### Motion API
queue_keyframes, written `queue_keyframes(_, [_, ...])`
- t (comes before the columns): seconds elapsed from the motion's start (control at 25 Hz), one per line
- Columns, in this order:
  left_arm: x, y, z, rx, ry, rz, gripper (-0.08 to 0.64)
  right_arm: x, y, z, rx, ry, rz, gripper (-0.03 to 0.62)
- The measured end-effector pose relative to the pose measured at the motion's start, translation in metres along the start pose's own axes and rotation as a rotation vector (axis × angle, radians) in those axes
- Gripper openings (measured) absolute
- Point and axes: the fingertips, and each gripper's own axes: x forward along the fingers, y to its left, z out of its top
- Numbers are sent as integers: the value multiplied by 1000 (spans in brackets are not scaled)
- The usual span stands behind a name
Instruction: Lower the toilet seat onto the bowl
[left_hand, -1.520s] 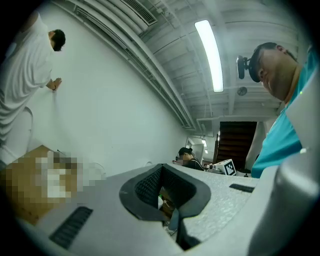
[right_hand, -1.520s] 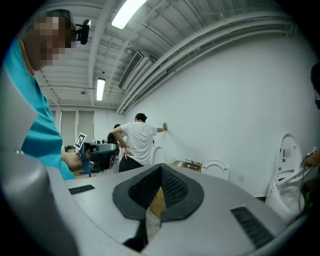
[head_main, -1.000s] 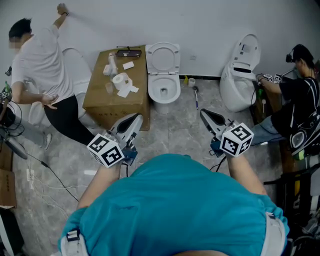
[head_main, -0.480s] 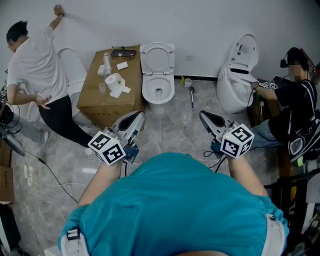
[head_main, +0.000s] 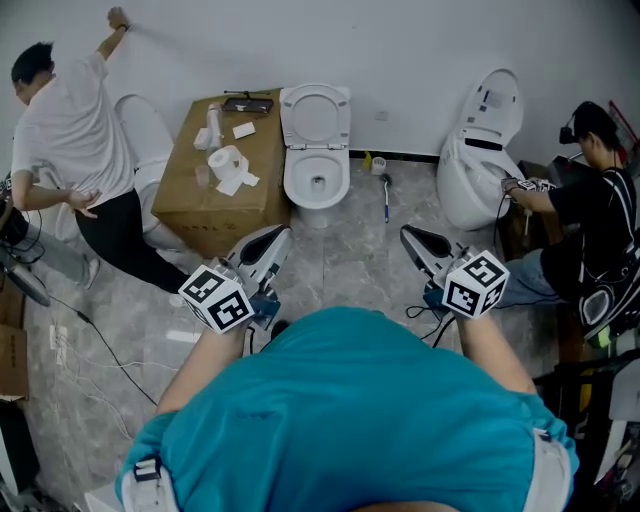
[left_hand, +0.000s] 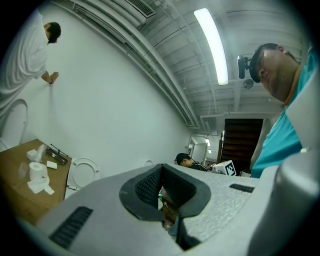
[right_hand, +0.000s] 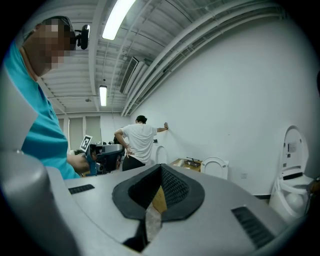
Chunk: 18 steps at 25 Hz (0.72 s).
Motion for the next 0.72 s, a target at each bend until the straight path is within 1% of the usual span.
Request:
queue_keyframes(0.08, [-1,9,1,3,-5,1,3,8,-1,-2,-1,1,5,0])
queue_keyframes(0.16, [-2,27,7,-1,-7,-5,3,28,-1,-1,-4,6,6,0])
queue_keyframes(0.28, [-5,76,24,-1,1,-29,3,79,-4,10,-15,7,-10,0])
queue_keyframes(0.4, [-7,124,42,-7,18,-49,3,128,-4,25,-5,-14,-31,0])
queue_keyframes(0.56, [-6,173,71,11,36,-90,3,183,-4,45,-6,-36,-53,0])
queue_keyframes(0.72, [-5,218,93,13,43,-120,3,229,-9,59,-8,-50,-79,0])
